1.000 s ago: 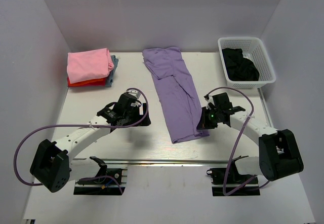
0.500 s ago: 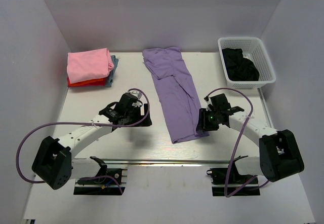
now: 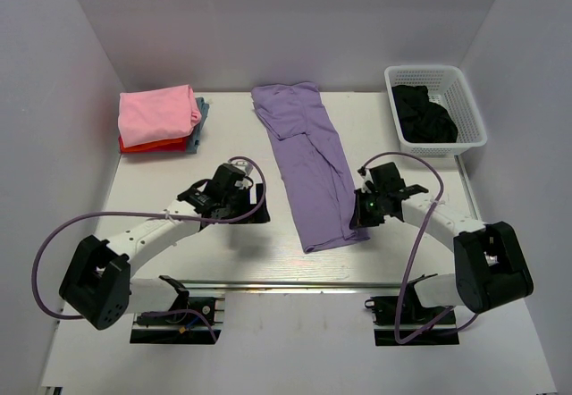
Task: Fold and stack the t-shirts
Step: Rotate the tshirt 90 degrees
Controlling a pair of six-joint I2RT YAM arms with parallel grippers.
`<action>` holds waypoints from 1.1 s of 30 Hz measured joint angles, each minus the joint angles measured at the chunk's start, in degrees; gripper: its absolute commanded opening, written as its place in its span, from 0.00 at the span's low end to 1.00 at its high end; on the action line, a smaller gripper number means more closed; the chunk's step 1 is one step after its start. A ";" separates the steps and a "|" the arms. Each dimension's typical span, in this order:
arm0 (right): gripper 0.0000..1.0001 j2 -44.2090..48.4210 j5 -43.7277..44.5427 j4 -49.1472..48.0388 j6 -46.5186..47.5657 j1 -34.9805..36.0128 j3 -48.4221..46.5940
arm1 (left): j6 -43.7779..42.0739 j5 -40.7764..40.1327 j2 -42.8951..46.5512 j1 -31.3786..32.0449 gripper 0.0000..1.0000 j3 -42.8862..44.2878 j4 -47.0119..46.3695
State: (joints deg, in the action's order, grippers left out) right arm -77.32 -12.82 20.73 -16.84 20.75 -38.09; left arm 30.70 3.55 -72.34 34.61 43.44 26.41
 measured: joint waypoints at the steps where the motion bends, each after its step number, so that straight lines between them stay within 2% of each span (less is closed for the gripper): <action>1: 0.00 0.00 -0.02 0.02 0.33 0.02 -0.28 | 0.00 0.13 -0.15 0.00 1.00 0.00 0.02; 8: 0.00 0.00 -0.13 1.01 2.86 2.27 -1.90 | 0.00 0.76 -1.55 0.00 1.00 0.00 -0.92; 24: 0.01 -4.76 -0.26 1.42 7.02 13.99 -3.02 | 0.02 2.73 -5.14 0.00 1.00 0.00 -2.12; 25: 0.11 -4.92 -0.24 1.33 7.10 14.62 -3.04 | 0.02 2.82 -5.16 0.00 1.00 0.00 -2.12; 27: 0.15 -4.90 -0.02 1.33 7.45 15.80 -3.04 | 0.02 2.93 -5.16 0.00 1.00 0.00 -2.25; 30: 0.34 -4.44 0.11 1.27 8.37 17.38 -3.06 | 0.02 2.97 -5.18 0.00 1.00 0.00 -2.45; 31: 0.88 -3.91 -0.15 1.22 8.63 17.70 -3.06 | 0.02 2.99 -5.22 0.00 1.00 0.00 -2.60; 33: 0.91 -2.36 -1.11 1.03 9.03 18.08 -3.04 | 0.02 2.99 -5.27 0.00 1.00 0.00 -2.67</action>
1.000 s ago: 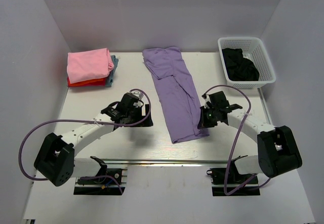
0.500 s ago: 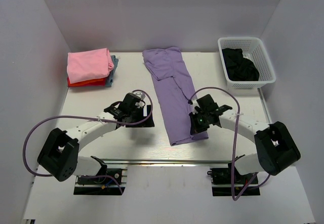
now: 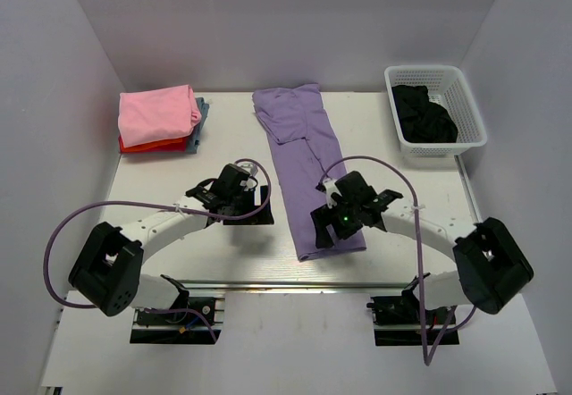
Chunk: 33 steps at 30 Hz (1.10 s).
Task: Fold and stack the t-shirts
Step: Rotate the tshirt 90 degrees
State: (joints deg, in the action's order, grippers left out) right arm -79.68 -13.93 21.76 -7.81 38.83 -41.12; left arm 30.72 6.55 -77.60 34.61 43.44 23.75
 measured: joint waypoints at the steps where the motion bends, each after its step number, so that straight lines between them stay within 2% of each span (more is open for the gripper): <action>1: 0.91 1.18 -0.35 -0.57 0.26 0.15 0.00 | 0.00 0.02 -0.07 0.00 1.00 0.00 -0.09; 5: 0.91 5.92 1.88 -2.56 -1.18 0.15 -0.52 | 0.00 0.04 -0.76 0.00 1.00 0.00 -0.26; 10: 0.91 5.22 10.82 -3.76 -5.14 -1.09 -5.35 | -0.04 0.04 -0.83 0.00 1.00 0.00 -0.26; 19: 0.91 -12.31 19.82 -5.68 -6.71 -4.76 -17.90 | -0.33 -0.68 -0.90 0.00 1.00 0.68 0.74; 27: 0.91 -21.64 19.54 -5.92 -4.98 -6.58 -25.24 | -0.33 -2.03 -1.64 0.00 1.00 2.36 1.97; 33: 0.91 -27.45 10.23 -6.64 -2.80 -6.71 -28.79 | -0.33 -2.69 -2.67 0.00 1.00 3.21 2.95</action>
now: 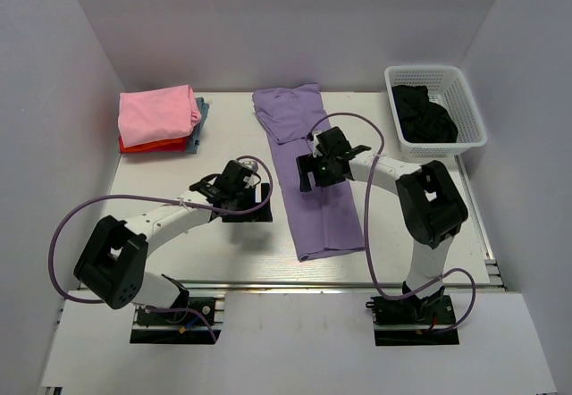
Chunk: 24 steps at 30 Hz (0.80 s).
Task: Fold and stack the t-shirts
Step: Rotate the tshirt 90 degrees
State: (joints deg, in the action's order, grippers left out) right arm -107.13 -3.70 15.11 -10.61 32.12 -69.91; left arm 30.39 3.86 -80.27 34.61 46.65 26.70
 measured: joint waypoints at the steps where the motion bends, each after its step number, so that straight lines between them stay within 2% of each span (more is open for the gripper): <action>1: 0.91 -0.81 -1.77 -0.31 0.33 0.02 -0.22 | 0.00 -0.02 -0.15 0.00 1.00 0.13 0.13; 7: 0.91 -1.68 -12.68 -3.02 1.09 0.13 -0.24 | 0.00 -0.28 -0.17 0.00 1.00 0.22 0.96; 13: 0.91 -0.07 -15.89 -3.72 1.29 0.15 0.35 | 0.00 -0.44 -0.09 0.00 1.00 0.24 1.60; 19: 0.91 12.33 -9.73 -3.61 -2.36 -0.79 4.98 | -0.26 0.68 -0.11 0.57 1.00 0.96 1.51; 24: 0.91 22.51 -2.34 -0.52 -8.76 -4.31 10.49 | -1.64 6.64 -3.10 3.63 1.00 3.69 -0.15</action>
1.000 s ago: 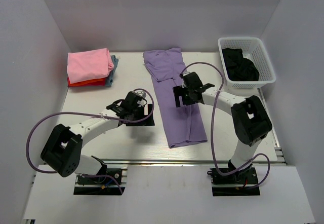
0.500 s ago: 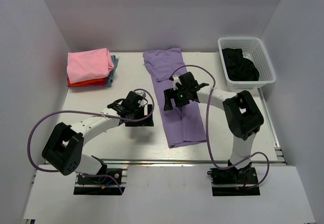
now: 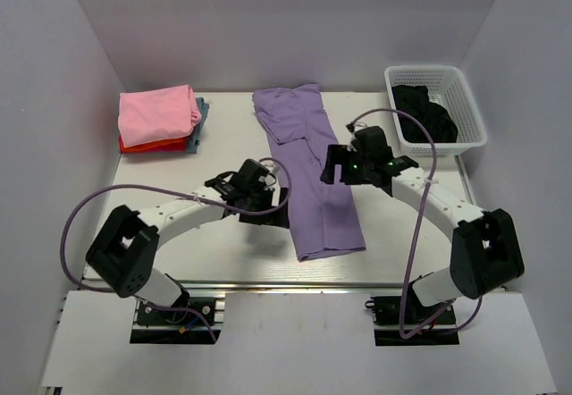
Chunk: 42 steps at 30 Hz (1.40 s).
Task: Fold and stack the t-shirts
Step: Rotate the tshirt 90 degrees, then grab the bottom of the folded rectangular tshirt with both arms
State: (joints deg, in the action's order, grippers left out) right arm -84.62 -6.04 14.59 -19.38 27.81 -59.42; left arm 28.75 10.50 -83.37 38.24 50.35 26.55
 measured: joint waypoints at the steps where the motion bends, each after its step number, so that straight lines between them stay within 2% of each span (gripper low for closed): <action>1: 0.91 1.20 1.33 1.14 -1.27 -0.87 1.33 | -0.44 0.66 -1.38 1.09 1.00 0.87 -0.04; 6: 0.91 8.02 6.54 8.13 -5.62 -4.44 12.96 | -2.84 2.38 -7.28 9.81 1.00 3.74 0.81; 10: 0.91 17.55 8.87 14.97 -7.30 -5.66 20.74 | -3.45 2.45 -8.04 15.43 0.90 3.69 1.97; 15: 0.87 26.99 10.12 16.96 -8.13 -6.47 24.44 | -3.23 0.39 -9.05 18.43 0.84 4.02 2.43; 23: 0.86 26.08 10.10 16.70 -8.72 -6.82 27.32 | -2.03 -8.90 -16.39 23.89 0.68 10.69 6.54; 26: 0.81 24.74 9.46 16.50 -8.68 -6.82 27.65 | -1.31 -12.04 -17.05 25.33 0.61 11.76 6.97; 27: 0.76 24.41 9.09 16.41 -8.74 -6.82 27.76 | -1.07 -12.92 -17.09 25.70 0.54 11.96 7.21; 30: 0.70 23.98 8.35 16.00 -8.74 -6.82 28.46 | -0.74 -14.99 -17.20 26.27 0.41 12.35 8.07; 32: 0.65 23.82 7.54 15.50 -8.63 -6.82 28.92 | -0.39 -16.22 -17.66 26.64 0.41 12.85 8.70; 36: 0.59 23.43 4.39 14.43 -8.66 -6.86 30.14 | -0.17 -17.84 -19.47 27.23 0.33 14.08 9.38; 38: 0.52 22.95 2.84 13.25 -8.63 -6.84 30.86 | -0.13 -18.29 -20.09 27.54 0.25 15.02 9.49; 39: 0.48 22.47 1.97 12.50 -8.66 -6.84 31.17 | -0.15 -18.36 -20.37 27.65 0.25 15.32 9.44; 40: 0.36 21.81 1.05 11.98 -8.76 -6.86 31.26 | -0.20 -18.47 -20.52 27.78 0.18 15.52 9.44; 41: 0.28 21.20 0.17 11.34 -8.50 -6.84 31.28 | 0.02 -18.53 -20.57 27.89 0.12 15.58 9.53; 42: 0.13 20.65 -1.18 10.32 -8.48 -6.84 31.50 | 0.09 -18.69 -20.57 27.91 0.04 15.67 9.64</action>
State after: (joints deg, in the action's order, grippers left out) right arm -63.96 -7.22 24.91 -27.86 20.97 -27.92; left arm 28.84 -8.19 -103.94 66.15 66.02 36.18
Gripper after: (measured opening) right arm 0.321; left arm 0.153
